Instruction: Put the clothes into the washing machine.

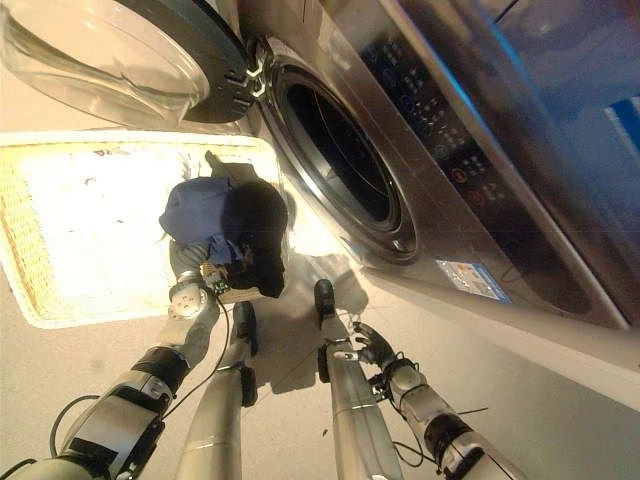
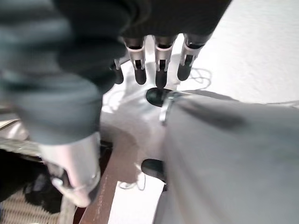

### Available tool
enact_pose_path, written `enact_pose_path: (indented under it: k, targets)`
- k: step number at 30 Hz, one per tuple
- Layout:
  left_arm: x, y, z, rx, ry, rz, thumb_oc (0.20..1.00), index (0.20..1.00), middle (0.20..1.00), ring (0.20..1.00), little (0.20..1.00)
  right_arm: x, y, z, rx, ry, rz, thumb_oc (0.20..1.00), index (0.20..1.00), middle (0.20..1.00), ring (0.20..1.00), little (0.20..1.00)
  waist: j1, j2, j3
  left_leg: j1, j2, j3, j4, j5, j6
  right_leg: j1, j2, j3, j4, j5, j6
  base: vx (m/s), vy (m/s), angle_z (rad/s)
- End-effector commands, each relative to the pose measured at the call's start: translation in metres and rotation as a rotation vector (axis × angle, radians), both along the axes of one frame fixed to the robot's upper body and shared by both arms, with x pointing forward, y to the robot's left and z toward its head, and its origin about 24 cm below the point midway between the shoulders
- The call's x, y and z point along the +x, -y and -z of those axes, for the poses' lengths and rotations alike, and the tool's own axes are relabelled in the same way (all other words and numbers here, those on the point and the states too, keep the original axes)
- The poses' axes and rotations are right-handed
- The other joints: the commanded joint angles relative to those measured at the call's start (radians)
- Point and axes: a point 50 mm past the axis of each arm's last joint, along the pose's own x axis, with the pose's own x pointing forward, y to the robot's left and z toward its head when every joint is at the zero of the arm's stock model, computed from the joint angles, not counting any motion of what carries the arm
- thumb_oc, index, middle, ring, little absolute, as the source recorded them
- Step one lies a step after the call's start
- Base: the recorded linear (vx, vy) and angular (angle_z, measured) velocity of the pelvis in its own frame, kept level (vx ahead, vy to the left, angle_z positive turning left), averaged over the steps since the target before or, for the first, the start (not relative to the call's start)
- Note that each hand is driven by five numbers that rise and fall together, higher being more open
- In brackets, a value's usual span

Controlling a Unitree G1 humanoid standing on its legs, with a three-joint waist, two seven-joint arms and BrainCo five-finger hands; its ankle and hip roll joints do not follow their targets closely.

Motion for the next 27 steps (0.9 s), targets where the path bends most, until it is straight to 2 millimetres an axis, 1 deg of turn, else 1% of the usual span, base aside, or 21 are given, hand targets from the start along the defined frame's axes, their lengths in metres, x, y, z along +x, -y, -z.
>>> enact_pose_path:
  k: [1, 2, 3, 4, 5, 7, 8, 10, 11, 12, 13, 14, 15, 16, 18, 20, 21, 23, 25, 27]
  targets:
    - [-0.006, -0.008, -0.012, -0.024, 0.112, -0.03, 0.2, 0.2, 0.2, 0.2, 0.2, -0.005, 0.012, 0.003, -0.022, 0.002, 0.018, 1.0, 1.0, 1.0, 1.0, 1.0, 0.052, 0.001, -0.013, 0.018, -0.052, 0.011, 0.093, -0.115, -0.015, 0.046, 0.028, -0.035, -0.121, 0.078, 0.022, -0.03, -0.059, 0.2]
    - [-0.009, -0.007, -0.005, -0.029, 0.097, -0.026, 0.2, 0.2, 0.2, 0.2, 0.2, -0.005, 0.013, 0.003, -0.027, 0.0, 0.021, 1.0, 1.0, 1.0, 1.0, 1.0, 0.067, 0.01, -0.013, 0.04, -0.049, 0.005, 0.08, -0.114, -0.017, 0.069, 0.031, -0.041, -0.12, 0.066, 0.022, -0.04, -0.042, 0.22]
    - [-0.015, -0.005, 0.006, -0.043, 0.072, -0.025, 0.2, 0.2, 0.2, 0.2, 0.2, -0.003, 0.015, 0.002, -0.03, 0.008, 0.028, 1.0, 1.0, 1.0, 1.0, 1.0, 0.088, 0.022, -0.013, 0.077, -0.05, -0.006, 0.044, -0.094, -0.018, 0.106, 0.031, -0.054, -0.127, 0.055, 0.02, -0.04, -0.045, 0.19]
    - [-0.015, -0.005, 0.007, -0.044, 0.071, -0.025, 0.2, 0.2, 0.2, 0.2, 0.2, -0.002, 0.015, 0.001, -0.03, 0.014, 0.028, 1.0, 1.0, 1.0, 1.0, 1.0, 0.088, 0.022, -0.013, 0.076, -0.053, -0.008, 0.035, -0.082, -0.018, 0.105, 0.027, -0.056, -0.13, 0.059, 0.02, -0.04, -0.04, 0.22]
    - [-0.02, -0.003, 0.016, -0.046, 0.048, -0.022, 0.2, 0.2, 0.2, 0.2, 0.2, -0.001, 0.015, -0.001, -0.03, 0.023, 0.029, 1.0, 1.0, 1.0, 1.0, 1.0, 0.105, 0.031, -0.013, 0.107, -0.047, -0.013, 0.014, -0.077, -0.021, 0.137, 0.029, -0.066, -0.133, 0.046, 0.019, -0.03, -0.019, 0.21]
    - [-0.02, -0.003, 0.017, -0.043, 0.047, -0.022, 0.2, 0.2, 0.2, 0.2, 0.2, 0.001, 0.014, -0.003, -0.03, 0.034, 0.026, 1.0, 1.0, 1.0, 1.0, 1.0, 0.104, 0.031, -0.013, 0.111, -0.05, -0.016, 0.0, -0.062, -0.021, 0.14, 0.026, -0.07, -0.138, 0.05, 0.019, -0.02, -0.022, 0.21]
    - [-0.026, 0.002, 0.027, 0.006, 0.011, -0.009, 0.2, 0.2, 0.2, 0.2, 0.2, 0.007, 0.011, -0.013, 0.001, 0.09, 0.021, 1.0, 1.0, 1.0, 1.0, 1.0, 0.13, 0.043, -0.013, 0.162, -0.039, -0.025, -0.05, -0.037, -0.026, 0.191, 0.028, -0.088, -0.15, 0.038, 0.017, -0.02, -0.027, 0.15]
    - [-0.03, 0.005, 0.032, 0.044, -0.009, 0.007, 0.2, 0.2, 0.2, 0.2, 0.2, 0.012, 0.008, -0.024, 0.023, 0.146, 0.02, 1.0, 1.0, 1.0, 1.0, 1.0, 0.142, 0.051, -0.013, 0.188, -0.036, -0.029, -0.076, -0.022, -0.029, 0.217, 0.027, -0.1, -0.157, 0.034, 0.017, -0.01, -0.018, 0.17]
    - [-0.03, 0.005, 0.033, 0.045, -0.01, 0.007, 0.2, 0.2, 0.2, 0.2, 0.2, 0.012, 0.008, -0.023, 0.023, 0.145, 0.021, 1.0, 1.0, 1.0, 1.0, 1.0, 0.142, 0.051, -0.013, 0.191, -0.036, -0.03, -0.078, -0.021, -0.029, 0.219, 0.026, -0.101, -0.158, 0.034, 0.017, -0.01, -0.002, 0.17]
    - [-0.037, 0.015, 0.043, 0.115, -0.036, 0.047, 0.2, 0.2, 0.2, 0.2, 0.2, 0.023, 0.002, -0.046, 0.071, 0.248, 0.025, 1.0, 1.0, 1.0, 1.0, 1.0, 0.163, 0.065, -0.013, 0.238, -0.024, -0.035, -0.132, 0.007, -0.036, 0.266, 0.028, -0.119, -0.172, 0.024, 0.017, 0.0, 0.003, 0.11]
    - [-0.037, 0.015, 0.043, 0.115, -0.037, 0.047, 0.2, 0.2, 0.2, 0.2, 0.2, 0.023, 0.002, -0.046, 0.07, 0.246, 0.026, 1.0, 1.0, 1.0, 1.0, 1.0, 0.163, 0.065, -0.013, 0.241, -0.024, -0.036, -0.135, 0.008, -0.036, 0.268, 0.028, -0.119, -0.173, 0.024, 0.017, 0.0, 0.0, 0.08]
    - [-0.039, 0.018, 0.045, 0.146, -0.044, 0.064, 0.2, 0.2, 0.2, 0.2, 0.2, 0.026, -0.001, -0.053, 0.082, 0.274, 0.026, 1.0, 1.0, 1.0, 1.0, 1.0, 0.169, 0.069, -0.013, 0.252, -0.02, -0.036, -0.145, 0.014, -0.038, 0.28, 0.027, -0.124, -0.175, 0.022, 0.017, 0.01, -0.007, 0.09]
    - [-0.04, 0.019, 0.046, 0.161, -0.043, 0.071, 0.2, 0.2, 0.2, 0.2, 0.2, 0.027, -0.002, -0.055, 0.09, 0.286, 0.025, 1.0, 1.0, 1.0, 1.0, 1.0, 0.171, 0.071, -0.013, 0.257, -0.019, -0.037, -0.149, 0.016, -0.039, 0.285, 0.026, -0.126, -0.176, 0.021, 0.017, 0.03, -0.016, 0.16]
    - [-0.044, 0.025, 0.048, 0.218, -0.047, 0.13, 0.2, 0.2, 0.2, 0.2, 0.2, 0.033, -0.008, -0.072, 0.123, 0.348, 0.024, 1.0, 1.0, 1.0, 1.0, 1.0, 0.183, 0.081, -0.013, 0.288, -0.009, -0.038, -0.181, 0.031, -0.044, 0.322, 0.027, -0.14, -0.188, 0.016, 0.018, 0.03, -0.01, 0.21]
    - [-0.047, 0.036, 0.044, 0.295, -0.025, 0.258, 0.2, 0.2, 0.2, 0.2, 0.2, 0.039, -0.016, -0.092, 0.153, 0.415, 0.007, 1.0, 1.0, 1.0, 1.0, 1.0, 0.193, 0.1, -0.013, 0.317, -0.002, -0.039, -0.209, 0.046, -0.047, 0.351, 0.027, -0.156, -0.195, 0.012, 0.018, 0.03, 0.003, 0.15]
    - [-0.047, 0.037, 0.044, 0.298, -0.025, 0.269, 0.2, 0.2, 0.2, 0.2, 0.2, 0.039, -0.016, -0.093, 0.155, 0.416, 0.007, 1.0, 1.0, 1.0, 1.0, 1.0, 0.193, 0.101, -0.013, 0.32, -0.001, -0.04, -0.211, 0.047, -0.047, 0.354, 0.027, -0.157, -0.196, 0.012, 0.018, 0.02, 0.015, 0.16]
    - [-0.049, 0.048, 0.04, 0.333, 0.0, 0.404, 0.2, 0.2, 0.2, 0.2, 0.2, 0.043, -0.021, -0.105, 0.17, 0.447, -0.011, 1.0, 1.0, 1.0, 1.0, 1.0, 0.199, 0.12, -0.013, 0.34, 0.005, -0.038, -0.227, 0.057, -0.051, 0.376, 0.023, -0.169, -0.201, 0.009, 0.018, 0.03, 0.036, 0.15]
    - [-0.05, 0.053, 0.039, 0.33, 0.009, 0.483, 0.2, 0.2, 0.2, 0.2, 0.2, 0.045, -0.023, -0.109, 0.164, 0.448, -0.024, 1.0, 1.0, 1.0, 1.0, 1.0, 0.201, 0.131, -0.013, 0.352, 0.006, -0.039, -0.237, 0.062, -0.052, 0.388, 0.023, -0.174, -0.203, 0.007, 0.018, 0.04, 0.047, 0.06]
    - [-0.054, 0.064, 0.037, 0.308, 0.032, 0.657, 0.2, 0.2, 0.2, 0.2, 0.2, 0.047, -0.027, -0.113, 0.13, 0.448, -0.067, 1.0, 1.0, 1.0, 1.0, 1.0, 0.204, 0.151, -0.013, 0.368, 0.008, -0.04, -0.251, 0.07, -0.052, 0.403, 0.02, -0.18, -0.206, 0.005, 0.018, 0.03, 0.065, 0.05]
    - [-0.058, 0.071, 0.034, 0.313, 0.047, 0.749, 0.2, 0.2, 0.2, 0.2, 0.2, 0.047, -0.029, -0.115, 0.111, 0.442, -0.089, 1.0, 1.0, 1.0, 1.0, 1.0, 0.206, 0.161, -0.013, 0.377, 0.008, -0.038, -0.257, 0.073, -0.053, 0.412, 0.016, -0.186, -0.209, 0.006, 0.019, 0.02, 0.056, 0.08]
